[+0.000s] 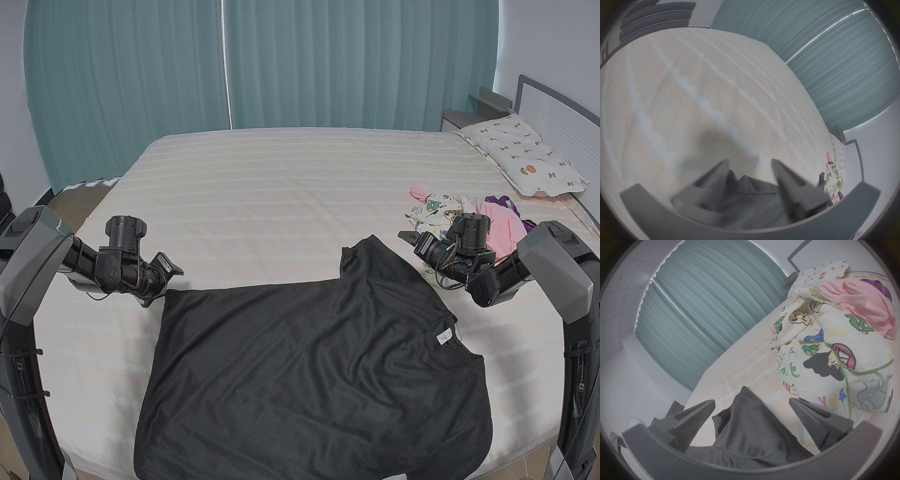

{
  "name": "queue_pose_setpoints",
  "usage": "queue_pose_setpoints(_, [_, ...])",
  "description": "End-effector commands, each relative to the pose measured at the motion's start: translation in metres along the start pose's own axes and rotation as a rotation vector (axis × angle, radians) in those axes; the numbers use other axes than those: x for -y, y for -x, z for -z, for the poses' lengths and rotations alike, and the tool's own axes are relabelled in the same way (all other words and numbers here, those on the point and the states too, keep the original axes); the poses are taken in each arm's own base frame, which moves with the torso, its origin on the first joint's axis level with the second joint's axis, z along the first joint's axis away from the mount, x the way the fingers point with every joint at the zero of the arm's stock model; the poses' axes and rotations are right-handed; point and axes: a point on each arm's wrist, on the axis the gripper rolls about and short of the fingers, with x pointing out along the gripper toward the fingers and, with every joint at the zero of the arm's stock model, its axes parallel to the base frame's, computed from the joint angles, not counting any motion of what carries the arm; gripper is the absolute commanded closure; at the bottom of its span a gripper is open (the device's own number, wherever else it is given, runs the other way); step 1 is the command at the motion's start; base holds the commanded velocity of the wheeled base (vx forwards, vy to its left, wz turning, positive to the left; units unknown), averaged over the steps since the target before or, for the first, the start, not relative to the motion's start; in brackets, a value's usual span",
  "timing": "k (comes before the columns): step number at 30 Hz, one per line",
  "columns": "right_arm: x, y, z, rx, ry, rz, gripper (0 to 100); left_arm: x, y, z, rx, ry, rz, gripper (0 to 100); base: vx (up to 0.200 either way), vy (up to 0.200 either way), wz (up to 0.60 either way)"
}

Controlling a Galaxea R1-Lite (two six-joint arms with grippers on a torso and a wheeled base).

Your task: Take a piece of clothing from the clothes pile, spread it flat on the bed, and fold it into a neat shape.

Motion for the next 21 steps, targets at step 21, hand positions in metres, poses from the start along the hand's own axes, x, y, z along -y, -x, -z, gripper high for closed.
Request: queue_pose_setpoints(21, [0.014, -0.034, 0.019, -0.121, 0.114, -0.032, 0, -0.006, 0.003, -0.015, 0.092, 0.018, -0.062, 100, 0.0, 0.0, 0.0])
